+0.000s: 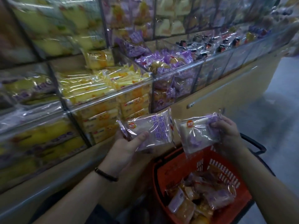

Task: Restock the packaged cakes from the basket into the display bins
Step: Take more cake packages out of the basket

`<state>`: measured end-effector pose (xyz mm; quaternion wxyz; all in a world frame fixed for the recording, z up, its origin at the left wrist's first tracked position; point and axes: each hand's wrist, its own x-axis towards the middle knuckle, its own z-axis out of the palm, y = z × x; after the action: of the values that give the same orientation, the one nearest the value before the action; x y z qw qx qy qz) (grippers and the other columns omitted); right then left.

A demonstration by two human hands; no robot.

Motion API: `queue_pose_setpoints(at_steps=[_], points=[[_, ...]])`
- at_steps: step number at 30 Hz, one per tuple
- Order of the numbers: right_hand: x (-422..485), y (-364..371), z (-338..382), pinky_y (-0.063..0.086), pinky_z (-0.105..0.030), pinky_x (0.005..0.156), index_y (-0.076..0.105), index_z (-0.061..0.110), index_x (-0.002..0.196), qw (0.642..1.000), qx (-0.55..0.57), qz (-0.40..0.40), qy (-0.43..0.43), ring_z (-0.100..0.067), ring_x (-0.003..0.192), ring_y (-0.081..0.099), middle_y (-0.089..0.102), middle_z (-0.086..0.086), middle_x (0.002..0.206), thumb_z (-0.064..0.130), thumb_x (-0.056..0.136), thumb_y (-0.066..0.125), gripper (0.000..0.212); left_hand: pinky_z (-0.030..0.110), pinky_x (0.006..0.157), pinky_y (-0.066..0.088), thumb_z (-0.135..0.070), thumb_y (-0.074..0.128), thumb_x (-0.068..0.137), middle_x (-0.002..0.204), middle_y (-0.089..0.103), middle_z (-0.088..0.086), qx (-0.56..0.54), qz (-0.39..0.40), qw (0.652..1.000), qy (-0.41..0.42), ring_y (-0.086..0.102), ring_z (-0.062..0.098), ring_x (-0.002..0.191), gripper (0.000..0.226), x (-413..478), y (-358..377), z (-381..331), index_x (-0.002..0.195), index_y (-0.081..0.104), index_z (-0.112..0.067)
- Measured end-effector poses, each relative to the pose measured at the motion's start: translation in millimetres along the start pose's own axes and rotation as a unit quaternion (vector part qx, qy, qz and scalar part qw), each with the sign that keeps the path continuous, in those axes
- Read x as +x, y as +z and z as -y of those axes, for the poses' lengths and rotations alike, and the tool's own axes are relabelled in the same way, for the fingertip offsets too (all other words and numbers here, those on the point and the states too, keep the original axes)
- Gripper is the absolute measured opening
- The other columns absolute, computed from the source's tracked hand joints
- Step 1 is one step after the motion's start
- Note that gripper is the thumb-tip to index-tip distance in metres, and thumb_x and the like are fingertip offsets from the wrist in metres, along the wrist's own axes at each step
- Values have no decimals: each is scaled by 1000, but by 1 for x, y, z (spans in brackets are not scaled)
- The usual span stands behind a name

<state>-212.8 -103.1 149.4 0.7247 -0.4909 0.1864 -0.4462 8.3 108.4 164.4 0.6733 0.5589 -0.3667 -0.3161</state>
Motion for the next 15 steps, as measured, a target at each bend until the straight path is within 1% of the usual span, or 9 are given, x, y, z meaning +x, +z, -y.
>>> queue_pose_setpoints(at_steps=[3,5,7,8,10,11,12,14,15], points=[[-3,25,2,53,-23,51,63,-1,90,1000,9,1,8,-17,55,64,66,-7,67,-6,82,50,16,42,79,65,-15,69,90,116,77,18,26,-4,1000,14,74,38,106,34,-14,-13,-27,120,72,1],[-5,45,8,50,-25,50,64,-2,94,999,32,12,5,-20,55,60,63,-12,70,-3,80,50,19,46,78,65,-15,66,94,115,77,18,53,3,998,26,75,39,103,32,-24,-22,-48,121,70,2],[-8,72,20,47,-25,48,61,-1,94,998,51,26,-4,-19,53,56,59,-12,69,2,79,52,18,50,75,65,-18,66,94,118,75,19,67,3,997,29,74,39,105,39,-34,-32,-69,126,63,4],[-10,85,25,47,-24,46,60,-1,92,998,56,39,-8,-17,51,57,59,-9,66,-1,84,50,13,47,74,66,-22,68,92,117,76,17,69,-5,997,35,75,37,105,43,-42,-37,-81,128,61,2],[-13,115,33,50,-21,43,60,1,90,997,39,72,-7,-11,49,61,64,-3,61,-10,95,41,23,45,78,63,-41,78,85,110,77,13,75,-28,995,54,76,33,101,59,-58,-48,-107,127,62,-3],[-15,131,37,52,-20,44,62,4,91,996,12,89,-7,-9,51,65,68,0,62,-10,99,42,26,46,80,61,-51,84,79,103,77,12,83,-38,995,51,76,30,95,69,-68,-55,-120,125,63,-3],[-17,150,41,55,-19,47,63,8,92,995,-13,97,-5,-6,54,68,71,2,64,-7,101,46,24,42,77,59,-52,87,75,94,75,13,79,-46,995,49,75,25,85,73,-78,-63,-132,121,64,-1],[-23,189,50,58,-20,52,65,10,91,991,-34,131,-11,-6,59,71,73,2,69,-2,99,56,18,25,56,57,-33,81,82,79,72,15,48,-84,994,47,69,15,59,53,-99,-81,-156,114,63,5],[-27,209,54,58,-22,52,65,6,87,986,-30,162,-15,-12,60,70,71,-2,69,-1,94,62,10,21,50,53,-28,76,84,81,72,17,44,-105,993,43,67,13,55,49,-109,-91,-167,114,63,8]])
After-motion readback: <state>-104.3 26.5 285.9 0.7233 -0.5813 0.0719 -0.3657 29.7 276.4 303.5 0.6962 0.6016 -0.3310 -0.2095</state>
